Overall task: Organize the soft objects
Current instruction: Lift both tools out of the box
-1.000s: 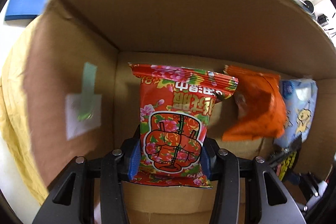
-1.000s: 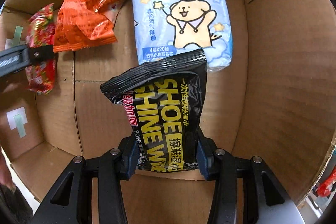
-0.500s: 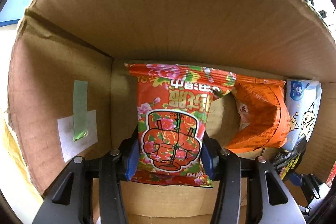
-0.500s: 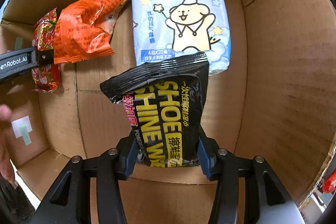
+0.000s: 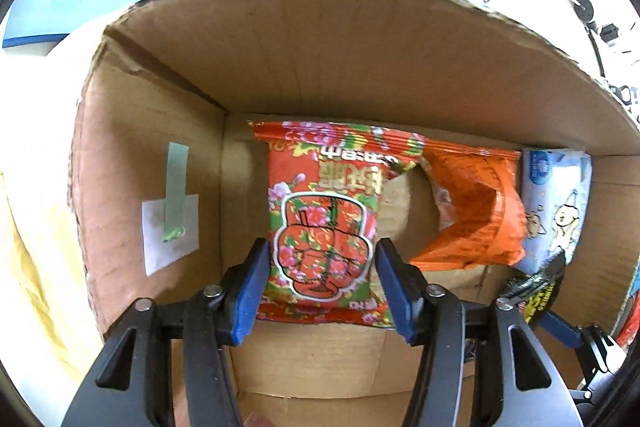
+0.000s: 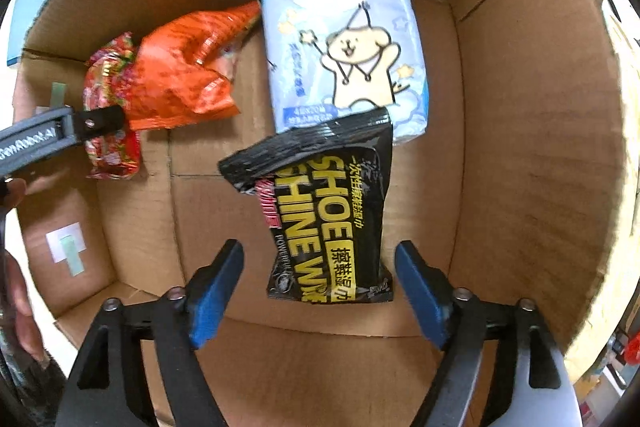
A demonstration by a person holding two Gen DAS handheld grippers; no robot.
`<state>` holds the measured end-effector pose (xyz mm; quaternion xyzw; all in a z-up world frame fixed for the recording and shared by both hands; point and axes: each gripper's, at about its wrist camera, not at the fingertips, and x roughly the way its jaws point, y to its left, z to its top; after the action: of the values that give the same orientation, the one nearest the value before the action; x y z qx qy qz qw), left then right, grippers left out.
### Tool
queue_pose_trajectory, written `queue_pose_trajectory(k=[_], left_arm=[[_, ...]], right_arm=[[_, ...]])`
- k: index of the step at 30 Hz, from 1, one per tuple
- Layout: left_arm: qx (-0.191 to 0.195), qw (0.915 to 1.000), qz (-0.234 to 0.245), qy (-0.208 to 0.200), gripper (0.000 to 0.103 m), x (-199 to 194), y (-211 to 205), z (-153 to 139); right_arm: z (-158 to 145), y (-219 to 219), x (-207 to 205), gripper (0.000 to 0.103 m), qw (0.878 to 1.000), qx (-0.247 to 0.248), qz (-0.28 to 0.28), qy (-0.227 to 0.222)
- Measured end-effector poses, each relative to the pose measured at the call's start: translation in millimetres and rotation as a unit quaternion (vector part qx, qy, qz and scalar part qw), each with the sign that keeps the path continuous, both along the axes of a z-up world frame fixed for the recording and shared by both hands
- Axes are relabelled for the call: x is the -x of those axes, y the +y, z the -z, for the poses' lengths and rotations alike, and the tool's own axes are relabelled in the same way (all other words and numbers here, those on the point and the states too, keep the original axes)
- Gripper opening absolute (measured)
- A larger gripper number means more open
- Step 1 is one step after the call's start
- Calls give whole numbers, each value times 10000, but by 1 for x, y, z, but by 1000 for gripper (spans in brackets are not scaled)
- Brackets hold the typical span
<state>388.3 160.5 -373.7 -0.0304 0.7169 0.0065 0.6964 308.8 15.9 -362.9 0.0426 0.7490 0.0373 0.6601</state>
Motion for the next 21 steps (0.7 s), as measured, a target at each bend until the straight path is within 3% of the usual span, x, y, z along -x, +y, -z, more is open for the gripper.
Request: queue_pose_trajectory(k=[3,5,7,13,21], left_arm=[[135,9999,2,-48,73,8,-13,-8],[127,9998,51,-109,88,14,-17,-13],[149,9996,105,-197,94,16,-21,-26],[151,9981,104,-592,95,36,-24,-64],[140,9926,148,-1197,95,66,-28,-116]], right_arm=[[-17,-2,-2,90,9999,-1,-35,-139],[-30,-1,-2,92,9996,65,-95,-269],[-40,-2,-2,95,9991,147,-124,-378],[-72,-13,0,103,9972,314,-157,-666],[-113,-20,18,103,9949,274,-138,-965]])
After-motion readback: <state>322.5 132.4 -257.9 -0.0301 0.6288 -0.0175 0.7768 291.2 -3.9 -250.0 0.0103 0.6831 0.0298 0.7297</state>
